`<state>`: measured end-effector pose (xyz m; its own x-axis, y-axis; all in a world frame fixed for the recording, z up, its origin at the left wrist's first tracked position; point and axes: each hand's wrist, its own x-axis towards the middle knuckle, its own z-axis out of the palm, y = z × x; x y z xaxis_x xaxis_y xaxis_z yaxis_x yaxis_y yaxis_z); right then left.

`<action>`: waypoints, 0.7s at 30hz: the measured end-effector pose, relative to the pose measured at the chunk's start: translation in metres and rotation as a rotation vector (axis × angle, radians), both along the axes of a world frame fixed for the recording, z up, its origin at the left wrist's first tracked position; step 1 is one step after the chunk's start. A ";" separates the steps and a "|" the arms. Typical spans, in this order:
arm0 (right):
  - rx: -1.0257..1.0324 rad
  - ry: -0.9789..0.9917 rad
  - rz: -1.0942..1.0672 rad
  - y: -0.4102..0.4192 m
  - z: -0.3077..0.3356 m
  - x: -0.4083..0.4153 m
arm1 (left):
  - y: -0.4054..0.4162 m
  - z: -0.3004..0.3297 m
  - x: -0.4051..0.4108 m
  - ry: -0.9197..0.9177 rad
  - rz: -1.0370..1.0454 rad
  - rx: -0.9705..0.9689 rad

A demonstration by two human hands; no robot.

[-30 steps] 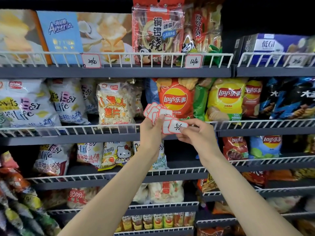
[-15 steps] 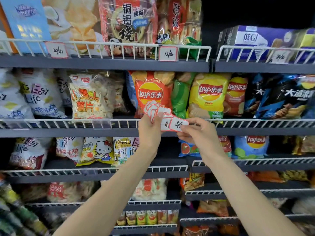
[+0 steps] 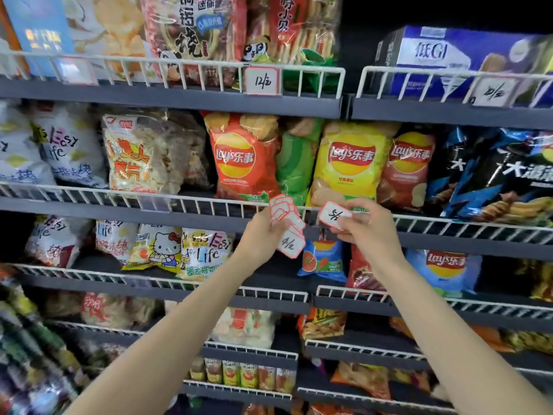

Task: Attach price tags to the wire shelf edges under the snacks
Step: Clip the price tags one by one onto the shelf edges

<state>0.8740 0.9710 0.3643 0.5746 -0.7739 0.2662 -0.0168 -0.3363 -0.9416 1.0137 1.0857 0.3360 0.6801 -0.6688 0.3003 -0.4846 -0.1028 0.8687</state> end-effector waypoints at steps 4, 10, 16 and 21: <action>-0.300 0.140 -0.048 -0.017 -0.005 0.010 | -0.009 0.002 -0.001 0.049 -0.138 0.099; -0.514 0.178 -0.151 -0.039 -0.001 0.014 | -0.018 0.005 -0.003 0.126 -0.220 0.111; -0.713 0.212 -0.174 -0.045 0.005 0.012 | -0.018 0.004 -0.008 0.009 -0.260 0.131; -0.745 0.233 -0.151 -0.044 0.006 0.008 | -0.023 0.006 -0.010 0.094 -0.282 0.078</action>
